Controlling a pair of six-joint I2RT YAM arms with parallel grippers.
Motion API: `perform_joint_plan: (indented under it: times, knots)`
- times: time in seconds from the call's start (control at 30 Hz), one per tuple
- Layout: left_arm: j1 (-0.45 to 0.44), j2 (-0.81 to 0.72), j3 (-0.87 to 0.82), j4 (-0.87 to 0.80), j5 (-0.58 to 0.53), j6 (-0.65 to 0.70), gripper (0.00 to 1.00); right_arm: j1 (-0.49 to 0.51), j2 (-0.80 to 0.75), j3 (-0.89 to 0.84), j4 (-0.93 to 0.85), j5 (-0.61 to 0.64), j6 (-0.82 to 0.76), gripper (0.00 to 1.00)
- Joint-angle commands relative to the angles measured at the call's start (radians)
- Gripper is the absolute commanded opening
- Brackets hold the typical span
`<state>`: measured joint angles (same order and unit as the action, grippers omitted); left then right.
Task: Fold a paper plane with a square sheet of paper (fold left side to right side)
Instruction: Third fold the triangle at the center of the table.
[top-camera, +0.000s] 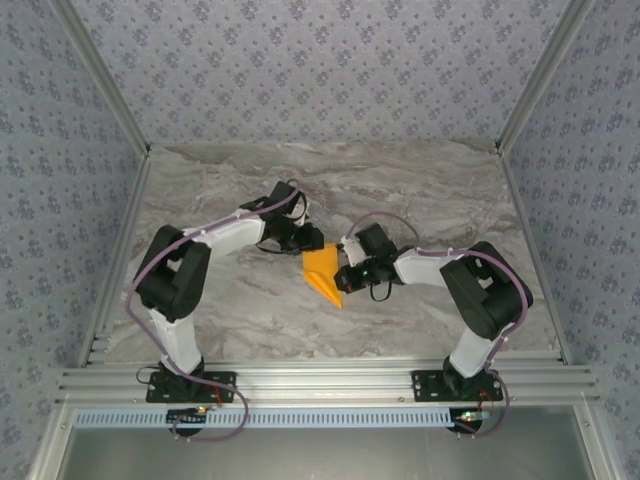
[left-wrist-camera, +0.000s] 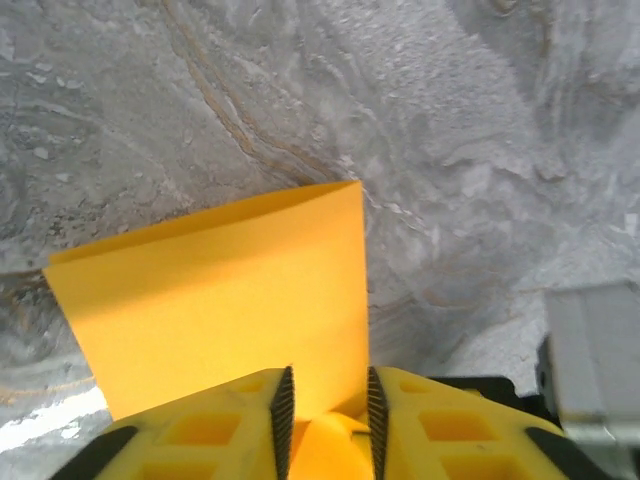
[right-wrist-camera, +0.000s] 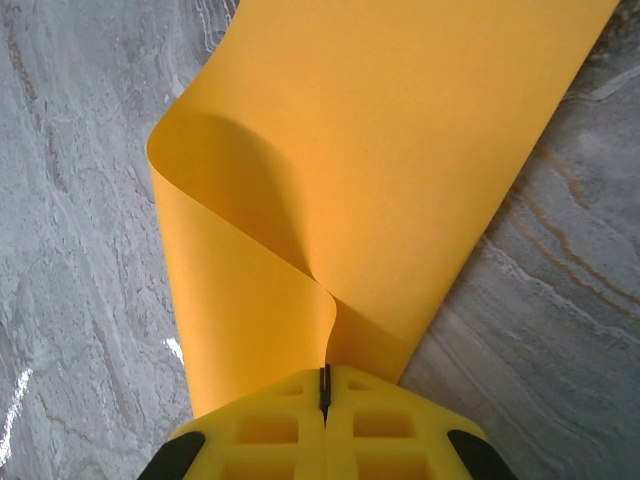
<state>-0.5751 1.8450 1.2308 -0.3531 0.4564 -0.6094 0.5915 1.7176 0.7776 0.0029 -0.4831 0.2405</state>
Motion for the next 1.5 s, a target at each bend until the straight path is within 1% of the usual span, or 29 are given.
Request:
perform_joint_plan:
  times: [0.0,0.13,0.33,0.67,1.33,1.4,1.47]
  knots:
    - [-0.012,-0.080,-0.079,0.033,0.033,-0.020,0.22,0.008,0.043,-0.003,-0.098,0.061,-0.025,0.00]
    - [-0.050,-0.095,-0.145,0.127,0.098,-0.070,0.18,0.011,0.051,0.004,-0.102,0.061,-0.026,0.00]
    - [-0.077,-0.055,-0.177,0.180,0.093,-0.111,0.17,0.013,0.050,0.006,-0.109,0.062,-0.028,0.00]
    - [-0.109,-0.004,-0.191,0.178,0.067,-0.121,0.16,0.019,0.051,0.011,-0.123,0.072,-0.034,0.00]
    - [-0.112,-0.032,-0.286,0.158,-0.007,-0.121,0.15,0.019,0.057,0.030,-0.140,0.063,-0.043,0.00]
    - [-0.111,-0.029,-0.295,0.158,-0.015,-0.124,0.15,0.014,0.050,0.038,-0.135,0.045,-0.033,0.03]
    - [-0.111,-0.027,-0.304,0.158,-0.023,-0.125,0.15,0.004,0.034,0.050,-0.135,0.032,-0.025,0.09]
